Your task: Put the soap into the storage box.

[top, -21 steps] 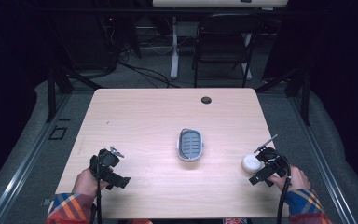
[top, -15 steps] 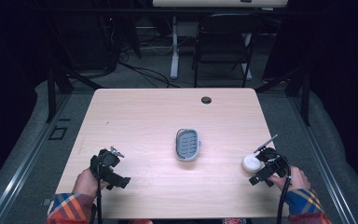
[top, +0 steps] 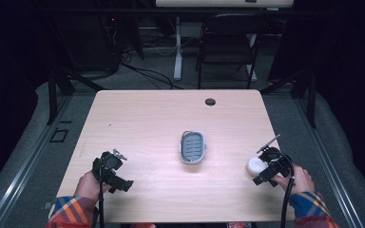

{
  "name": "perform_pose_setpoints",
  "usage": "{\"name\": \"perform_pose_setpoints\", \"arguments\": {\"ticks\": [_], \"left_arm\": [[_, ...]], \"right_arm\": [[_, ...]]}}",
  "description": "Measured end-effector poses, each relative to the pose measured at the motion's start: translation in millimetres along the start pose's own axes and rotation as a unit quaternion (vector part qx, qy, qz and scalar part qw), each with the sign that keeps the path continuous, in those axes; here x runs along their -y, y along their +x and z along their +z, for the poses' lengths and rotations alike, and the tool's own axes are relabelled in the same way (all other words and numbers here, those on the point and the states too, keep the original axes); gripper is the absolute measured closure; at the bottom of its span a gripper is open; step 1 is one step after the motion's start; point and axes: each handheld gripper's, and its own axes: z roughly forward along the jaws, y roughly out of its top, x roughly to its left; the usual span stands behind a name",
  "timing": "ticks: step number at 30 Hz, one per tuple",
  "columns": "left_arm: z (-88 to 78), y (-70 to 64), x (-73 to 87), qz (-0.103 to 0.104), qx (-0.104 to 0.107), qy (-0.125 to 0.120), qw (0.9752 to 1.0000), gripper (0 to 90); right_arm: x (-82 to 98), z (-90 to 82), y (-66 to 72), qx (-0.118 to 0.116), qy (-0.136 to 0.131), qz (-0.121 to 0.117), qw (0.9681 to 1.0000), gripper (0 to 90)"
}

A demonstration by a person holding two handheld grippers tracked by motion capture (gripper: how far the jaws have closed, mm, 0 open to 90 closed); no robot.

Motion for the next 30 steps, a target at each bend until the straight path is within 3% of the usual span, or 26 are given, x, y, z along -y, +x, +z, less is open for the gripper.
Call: {"name": "perform_pose_setpoints", "arguments": {"ticks": [1, 2, 11, 14, 16, 19, 21, 22, 23, 24, 25, 27, 28, 29, 30], "left_arm": [[0.2, -0.3, 0.0, 0.002, 0.0, 0.0, 1.0, 0.0], [0.2, -0.5, 0.0, 0.003, 0.001, 0.0, 1.0, 0.0], [1.0, -1.4, -0.1, 0.004, 0.001, 0.004, 1.0, 0.0], [1.0, -2.3, -0.3, 0.007, 0.001, 0.006, 1.0, 0.0], [1.1, -2.3, -0.3, 0.006, 0.001, 0.007, 1.0, 0.0], [1.5, -2.0, -0.2, 0.007, -0.001, 0.007, 1.0, 0.0], [1.5, -1.9, -0.1, 0.006, 0.0, 0.007, 1.0, 0.0], [1.6, -1.8, -0.1, 0.006, 0.0, 0.007, 1.0, 0.0], [1.7, -1.8, 0.0, 0.006, -0.001, 0.007, 1.0, 0.0], [1.9, -1.8, 0.0, 0.006, 0.0, 0.007, 1.0, 0.0], [1.9, -2.0, 0.0, 0.006, 0.0, 0.007, 1.0, 0.0], [2.0, -2.4, 0.0, 0.006, 0.001, 0.008, 0.9999, 0.0], [2.1, -2.5, -0.1, 0.006, 0.001, 0.009, 0.9999, 0.0], [2.2, -2.5, -0.1, 0.006, 0.001, 0.009, 0.9999, 0.0], [2.1, -2.5, -0.1, 0.006, 0.001, 0.009, 0.9999, 0.0]], "right_arm": [[-2.1, -1.5, -1.6, 0.004, 0.01, -0.007, 0.9999, 0.0], [-2.5, 0.5, -1.8, 0.002, -0.01, 0.007, 0.9999, 0.0], [-9.8, -1.0, -4.6, -0.002, -0.013, -0.003, 0.9999, 0.0], [-13.8, -3.8, -5.9, 0.003, 0.007, -0.021, 0.9997, 0.0], [-13.8, -1.7, -3.9, 0.0, -0.003, -0.014, 0.9999, 0.0], [-18.8, -3.7, -6.3, 0.006, 0.019, -0.03, 0.9994, 0.0], [-19.0, 0.9, -5.3, 0.003, -0.007, -0.009, 0.9999, 0.0], [-21.5, -0.8, -7.3, 0.006, 0.008, -0.02, 0.9997, 0.0], [-21.0, 2.8, -6.3, 0.001, -0.011, -0.005, 0.9999, 0.0], [-26.3, -2.4, -10.7, 0.011, 0.036, -0.04, 0.9985, 0.0], [-24.1, 2.9, -8.5, 0.002, 0.002, -0.015, 0.9999, 0.0], [-25.9, 4.6, -8.9, -0.005, -0.004, -0.015, 0.9999, 0.0], [-30.0, 1.3, -11.9, 0.004, 0.025, -0.038, 0.999, 0.0], [-31.6, 1.9, -12.4, 0.005, 0.027, -0.038, 0.9989, 0.0], [-29.7, 7.4, -10.1, -0.004, -0.007, -0.012, 0.9999, 0.0]]}}
